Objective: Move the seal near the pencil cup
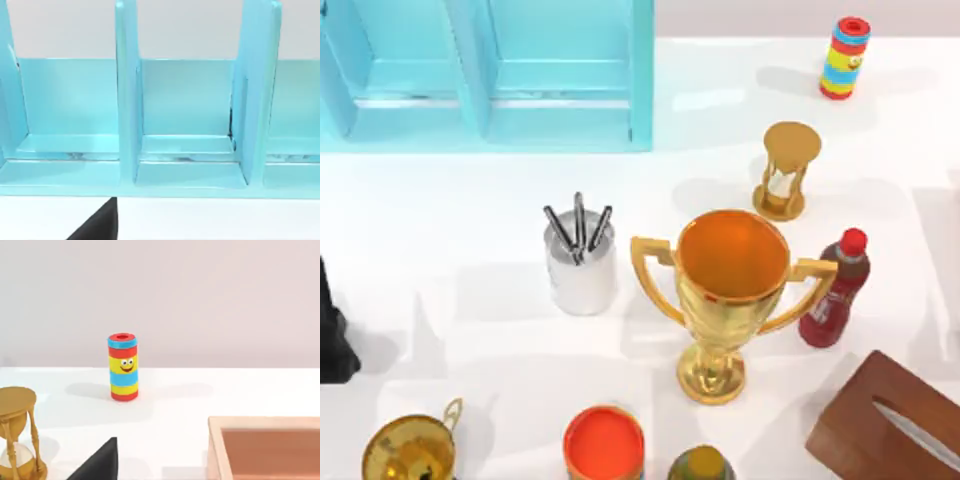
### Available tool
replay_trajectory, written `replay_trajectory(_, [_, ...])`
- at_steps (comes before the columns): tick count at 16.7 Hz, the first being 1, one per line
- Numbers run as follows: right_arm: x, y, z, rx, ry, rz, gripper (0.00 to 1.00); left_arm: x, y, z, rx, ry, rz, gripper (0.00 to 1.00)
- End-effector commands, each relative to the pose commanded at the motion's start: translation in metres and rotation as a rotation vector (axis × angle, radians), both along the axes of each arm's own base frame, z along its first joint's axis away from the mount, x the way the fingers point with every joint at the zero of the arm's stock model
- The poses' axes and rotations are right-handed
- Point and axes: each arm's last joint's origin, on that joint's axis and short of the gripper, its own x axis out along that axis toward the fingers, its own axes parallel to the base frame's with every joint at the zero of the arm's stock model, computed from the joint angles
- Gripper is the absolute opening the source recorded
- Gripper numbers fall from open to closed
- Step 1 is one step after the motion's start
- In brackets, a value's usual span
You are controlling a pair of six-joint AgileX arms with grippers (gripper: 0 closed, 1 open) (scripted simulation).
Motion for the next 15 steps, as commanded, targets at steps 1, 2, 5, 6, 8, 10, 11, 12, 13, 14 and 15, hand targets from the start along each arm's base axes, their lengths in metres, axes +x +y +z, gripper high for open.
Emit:
replay_trajectory(1, [0.000,0.000,0.000,0.000,0.000,0.000,1.00,0.000,0.000,0.000,0.000,0.000,0.000,1.00])
replay_trajectory(2, [0.000,0.000,0.000,0.000,0.000,0.000,1.00,0.000,0.000,0.000,0.000,0.001,0.000,1.00])
replay_trajectory(5, [0.000,0.000,0.000,0.000,0.000,0.000,1.00,0.000,0.001,0.010,0.007,0.063,0.006,1.00])
replay_trajectory(6, [0.000,0.000,0.000,0.000,0.000,0.000,1.00,0.001,0.001,0.017,0.011,0.105,0.009,1.00])
replay_trajectory(8, [0.000,0.000,0.000,0.000,0.000,0.000,1.00,0.005,0.002,0.034,0.021,0.216,0.017,1.00])
replay_trajectory(10, [0.000,0.000,0.000,0.000,0.000,0.000,1.00,0.014,0.004,0.054,0.030,0.359,0.024,1.00])
replay_trajectory(11, [0.000,0.000,0.000,0.000,0.000,0.000,1.00,0.021,0.005,0.064,0.035,0.440,0.027,1.00])
replay_trajectory(12, [0.000,0.000,0.000,0.000,0.000,0.000,1.00,0.030,0.007,0.073,0.039,0.527,0.030,1.00])
replay_trajectory(13, [0.000,0.000,0.000,0.000,0.000,0.000,1.00,0.041,0.009,0.082,0.042,0.619,0.031,1.00])
replay_trajectory(14, [0.000,0.000,0.000,0.000,0.000,0.000,1.00,0.053,0.011,0.089,0.044,0.714,0.031,1.00])
replay_trajectory(15, [0.000,0.000,0.000,0.000,0.000,0.000,1.00,0.066,0.013,0.095,0.045,0.810,0.031,1.00])
